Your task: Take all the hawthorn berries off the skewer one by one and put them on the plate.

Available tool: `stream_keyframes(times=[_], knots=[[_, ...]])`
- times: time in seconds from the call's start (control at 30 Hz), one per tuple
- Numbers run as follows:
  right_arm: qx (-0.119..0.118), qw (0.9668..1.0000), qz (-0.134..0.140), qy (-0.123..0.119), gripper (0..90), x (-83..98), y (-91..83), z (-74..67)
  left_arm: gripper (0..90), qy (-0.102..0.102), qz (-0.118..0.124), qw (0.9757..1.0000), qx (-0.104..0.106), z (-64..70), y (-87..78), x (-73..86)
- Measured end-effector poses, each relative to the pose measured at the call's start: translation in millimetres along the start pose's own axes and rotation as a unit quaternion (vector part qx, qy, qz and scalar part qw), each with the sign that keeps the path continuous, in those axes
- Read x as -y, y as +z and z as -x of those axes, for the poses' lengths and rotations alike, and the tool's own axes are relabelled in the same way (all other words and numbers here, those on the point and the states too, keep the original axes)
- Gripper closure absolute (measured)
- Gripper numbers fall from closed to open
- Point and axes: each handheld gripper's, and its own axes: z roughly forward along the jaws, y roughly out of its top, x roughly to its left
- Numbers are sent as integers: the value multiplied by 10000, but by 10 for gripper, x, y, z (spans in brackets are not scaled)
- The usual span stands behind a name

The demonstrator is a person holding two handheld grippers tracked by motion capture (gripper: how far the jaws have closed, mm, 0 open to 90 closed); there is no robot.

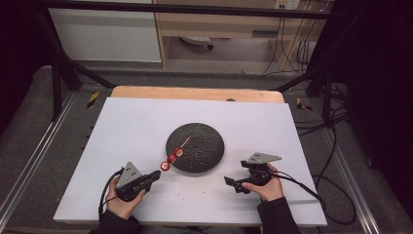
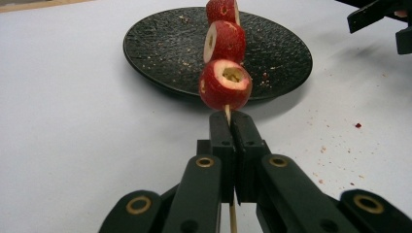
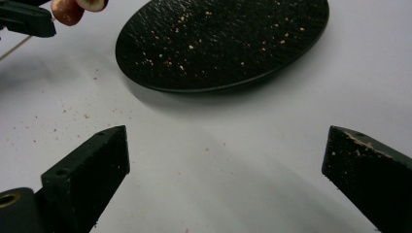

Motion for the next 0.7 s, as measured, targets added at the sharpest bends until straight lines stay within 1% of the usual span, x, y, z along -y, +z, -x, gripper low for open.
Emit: stream_keyframes(times=[0.13, 0.3, 0.37, 0.43, 0.5, 0.6, 0.7], knots=[[-25, 10000, 7, -49, 36, -74, 56, -65, 885, -1, 15, 10000, 1, 2, -1, 0], [-115, 9998, 152, -9, 30, -183, 134, -156, 885, -23, 34, 10000, 9, 10, 0, 2], [-110, 9997, 205, -29, 30, -235, 175, -198, 885, -27, 60, 10000, 20, 17, 2, 5], [-107, 9997, 230, -15, 30, -261, 196, -221, 885, -20, 65, 10000, 17, 23, 3, 6], [-138, 9993, 353, 48, 32, -341, 265, -295, 885, 2, 60, 10000, 24, 30, 5, 5], [-220, 9989, 409, 84, 32, -414, 337, -371, 885, -1, 64, 10000, 37, 45, 10, 9], [-226, 9987, 437, 127, 35, -475, 412, -440, 885, 24, 47, 10000, 42, 54, 15, 13]])
